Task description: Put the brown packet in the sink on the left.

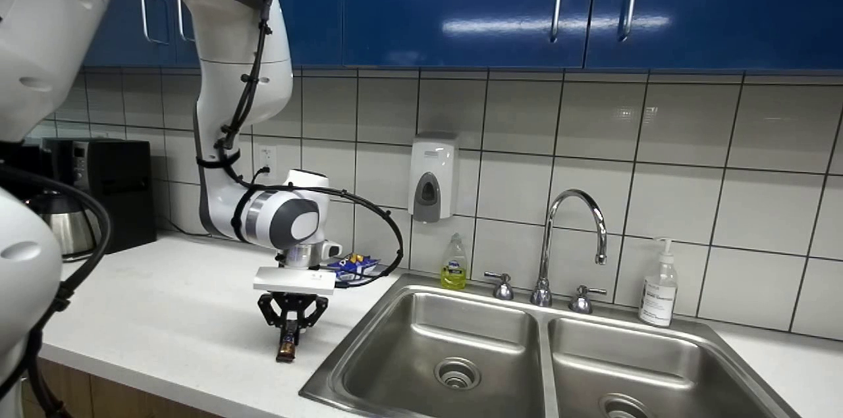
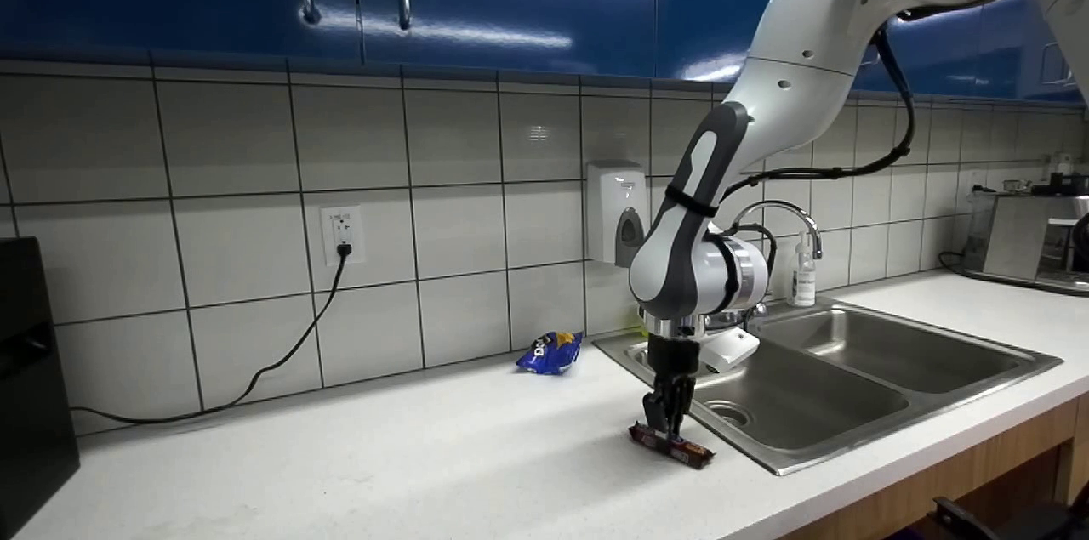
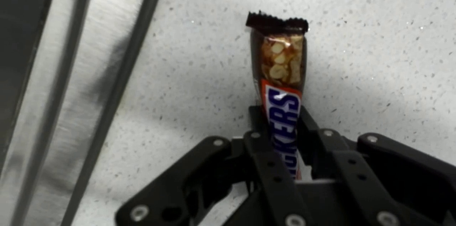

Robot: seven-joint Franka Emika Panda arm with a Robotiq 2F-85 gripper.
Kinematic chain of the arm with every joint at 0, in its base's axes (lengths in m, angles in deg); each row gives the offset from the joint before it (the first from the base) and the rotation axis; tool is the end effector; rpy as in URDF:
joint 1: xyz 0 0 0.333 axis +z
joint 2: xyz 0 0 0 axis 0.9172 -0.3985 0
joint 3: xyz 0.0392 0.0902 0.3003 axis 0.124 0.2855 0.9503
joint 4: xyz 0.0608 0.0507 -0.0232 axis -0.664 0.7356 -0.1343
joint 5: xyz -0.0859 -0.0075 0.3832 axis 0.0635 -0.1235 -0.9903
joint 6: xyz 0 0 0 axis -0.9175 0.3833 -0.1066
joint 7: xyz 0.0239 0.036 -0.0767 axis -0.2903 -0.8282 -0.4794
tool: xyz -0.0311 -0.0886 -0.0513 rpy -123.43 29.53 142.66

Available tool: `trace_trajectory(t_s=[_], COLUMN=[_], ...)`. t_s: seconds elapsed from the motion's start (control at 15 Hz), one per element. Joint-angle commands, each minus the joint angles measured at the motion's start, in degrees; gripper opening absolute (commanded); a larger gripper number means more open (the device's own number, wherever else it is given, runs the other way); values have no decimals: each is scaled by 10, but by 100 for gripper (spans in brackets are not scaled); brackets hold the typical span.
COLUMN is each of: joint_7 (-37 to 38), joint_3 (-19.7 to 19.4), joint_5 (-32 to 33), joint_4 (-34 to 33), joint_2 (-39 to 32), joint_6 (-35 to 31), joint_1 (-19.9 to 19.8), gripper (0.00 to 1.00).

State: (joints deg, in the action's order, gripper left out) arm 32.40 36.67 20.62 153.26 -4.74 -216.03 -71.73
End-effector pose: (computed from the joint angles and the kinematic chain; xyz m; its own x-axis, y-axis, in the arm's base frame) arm 0.4808 0.0529 0.1472 0.8553 0.5176 0.0247 0.5172 -0.8499 -0.1011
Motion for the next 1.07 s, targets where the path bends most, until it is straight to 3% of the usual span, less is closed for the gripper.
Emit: trace_trajectory(t_s=[0.0, 0.13, 1.0], joint_7=[3, 13, 63], joint_3=[3, -5, -30], joint_5=[16, 22, 50], joint_4=[-7, -9, -20], joint_2=[-6, -6, 56], joint_6=[-3, -3, 21], joint_1=[-12, -5, 10], gripper=[0, 5, 5])
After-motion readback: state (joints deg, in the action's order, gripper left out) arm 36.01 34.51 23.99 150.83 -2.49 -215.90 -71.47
